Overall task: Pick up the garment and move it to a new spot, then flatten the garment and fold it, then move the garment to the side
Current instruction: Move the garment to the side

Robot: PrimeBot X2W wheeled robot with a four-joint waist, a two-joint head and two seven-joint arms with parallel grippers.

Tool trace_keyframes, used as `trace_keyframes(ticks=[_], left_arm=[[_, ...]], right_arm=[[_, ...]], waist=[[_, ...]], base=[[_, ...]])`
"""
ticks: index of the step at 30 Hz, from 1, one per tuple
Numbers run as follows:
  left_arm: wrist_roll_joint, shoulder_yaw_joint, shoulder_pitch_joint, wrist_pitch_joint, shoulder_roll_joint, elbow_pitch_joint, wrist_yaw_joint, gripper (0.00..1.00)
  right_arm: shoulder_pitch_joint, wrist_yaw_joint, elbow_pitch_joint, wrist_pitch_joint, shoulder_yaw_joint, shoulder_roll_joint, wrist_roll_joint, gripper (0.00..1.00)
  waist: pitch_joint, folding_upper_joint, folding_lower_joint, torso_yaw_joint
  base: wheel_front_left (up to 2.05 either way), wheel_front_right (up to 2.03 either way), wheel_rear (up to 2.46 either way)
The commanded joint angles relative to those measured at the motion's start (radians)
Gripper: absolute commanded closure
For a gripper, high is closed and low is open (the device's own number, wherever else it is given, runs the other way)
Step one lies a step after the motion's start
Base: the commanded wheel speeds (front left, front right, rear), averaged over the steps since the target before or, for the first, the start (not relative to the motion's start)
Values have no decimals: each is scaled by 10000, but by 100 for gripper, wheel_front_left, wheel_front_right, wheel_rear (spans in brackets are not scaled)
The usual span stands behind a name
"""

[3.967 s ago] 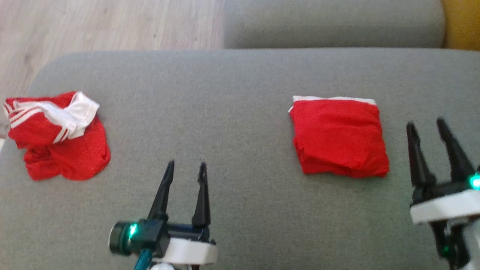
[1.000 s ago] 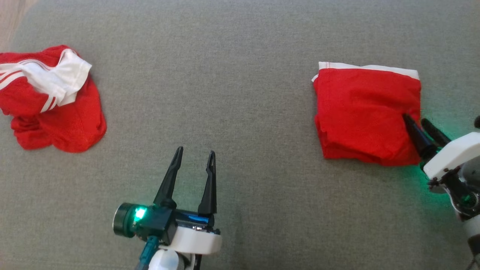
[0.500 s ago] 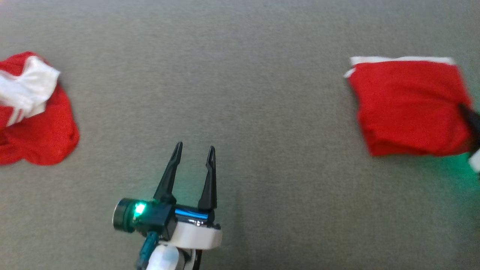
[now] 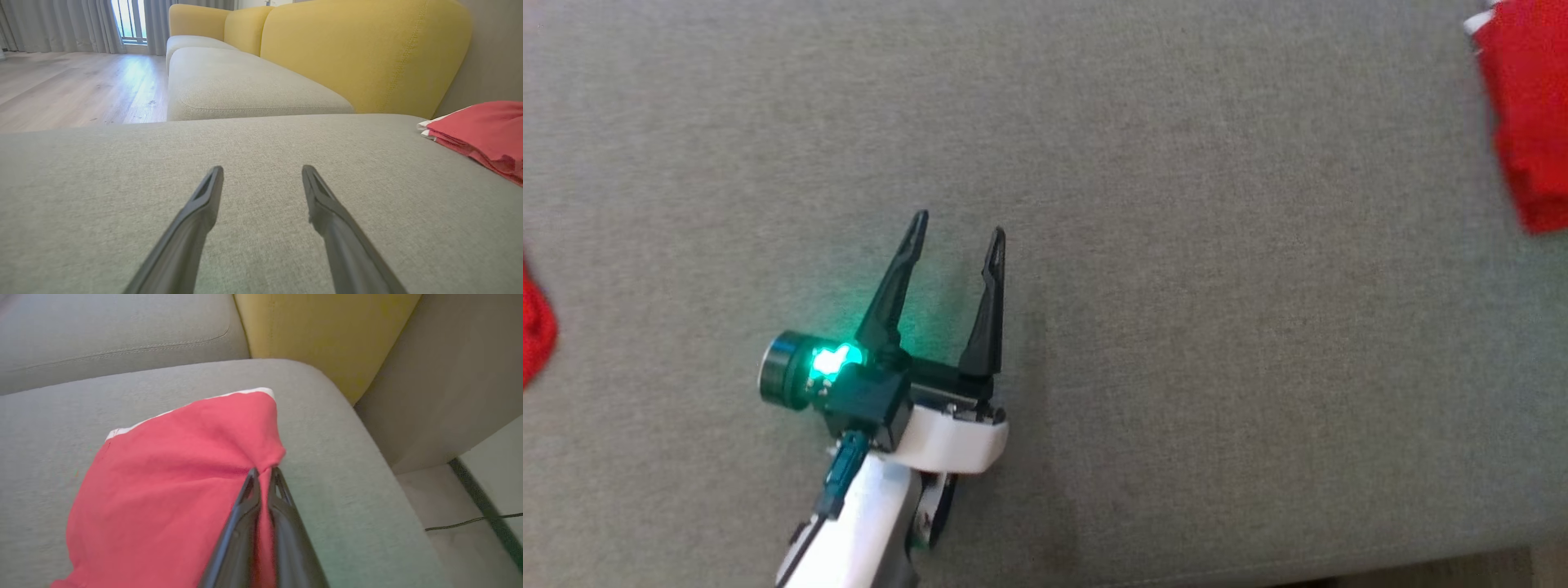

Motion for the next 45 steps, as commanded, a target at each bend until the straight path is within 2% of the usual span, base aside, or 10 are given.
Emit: trace_keyframes(ticks=[1, 2, 3, 6, 12, 20, 26, 32, 39, 45], left_arm=[[79, 323, -128, -61, -15, -275, -35, 0], [104, 344, -194, -61, -15, -251, -69, 0], [126, 373, -293, -61, -15, -181, -141, 0], [72, 378, -321, -61, -15, -80, -186, 0], [-258, 260, 93, -61, -15, 46, -14, 0], [-739, 433, 1184, -61, -16, 246, 332, 0], [-929, 812, 1905, -61, -16, 477, 541, 0], [-1000, 1307, 2716, -61, -16, 247, 778, 0], [-853, 1647, 3747, -61, -16, -144, 835, 0], [-719, 1749, 4338, -61, -16, -272, 789, 0]], right_arm=[[-24, -9, -166, -169, -122, -636, -143, 65], [-150, -9, -120, -410, -263, -668, -445, 0], [-352, -9, -33, -847, -483, -561, -971, 0], [-479, -9, -7, -1331, -666, -104, -1564, 0], [18, -9, -321, -1947, -512, 1318, -2497, 0], [1504, -9, -939, -2790, 324, 3608, -2631, 0], [2439, -9, -801, -3777, 1237, 4928, -2817, 0], [3177, -9, -943, -4474, 1652, 5615, -3432, 0], [4610, -9, -2117, -4560, 873, 6233, -4602, 0], [5642, -9, -2744, -4562, 726, 6401, -5072, 0]], waist=[[271, 0, -2, -207], [306, 0, -2, -212], [296, 0, -2, -201], [6, 0, -2, -119], [-1275, 0, -2, 286], [-3278, 0, -2, 853], [-4566, 0, -2, 967], [-5419, 0, -2, 819], [-6088, 0, -2, 694], [-6367, 0, -2, 668]], base=[[0, 0, 0], [0, 0, 0], [0, 0, 0], [0, 0, 0], [0, 0, 0], [0, 0, 0], [0, 0, 0], [0, 0, 0], [0, 0, 0], [0, 0, 0]])
